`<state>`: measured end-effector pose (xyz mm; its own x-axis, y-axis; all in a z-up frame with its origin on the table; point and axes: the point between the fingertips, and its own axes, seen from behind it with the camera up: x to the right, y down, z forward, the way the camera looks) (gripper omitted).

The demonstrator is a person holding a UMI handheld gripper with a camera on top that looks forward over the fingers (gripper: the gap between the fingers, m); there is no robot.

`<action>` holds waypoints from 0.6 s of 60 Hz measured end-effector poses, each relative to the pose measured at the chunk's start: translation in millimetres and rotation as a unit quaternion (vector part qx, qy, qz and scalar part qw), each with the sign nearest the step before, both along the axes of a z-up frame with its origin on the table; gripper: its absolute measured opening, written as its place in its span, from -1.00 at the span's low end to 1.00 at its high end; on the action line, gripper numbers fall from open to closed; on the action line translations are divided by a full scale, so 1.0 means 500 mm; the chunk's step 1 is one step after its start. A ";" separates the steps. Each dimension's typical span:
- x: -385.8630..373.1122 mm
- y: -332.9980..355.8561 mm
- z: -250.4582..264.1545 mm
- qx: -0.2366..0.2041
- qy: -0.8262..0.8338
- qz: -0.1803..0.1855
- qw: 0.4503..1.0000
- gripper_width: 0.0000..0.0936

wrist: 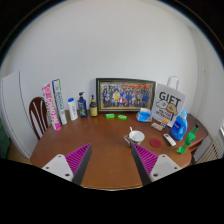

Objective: Pour water

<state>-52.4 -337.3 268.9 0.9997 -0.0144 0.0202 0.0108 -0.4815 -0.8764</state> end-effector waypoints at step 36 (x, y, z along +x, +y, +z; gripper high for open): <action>0.556 0.004 -0.151 -0.002 0.005 -0.053 0.999 0.75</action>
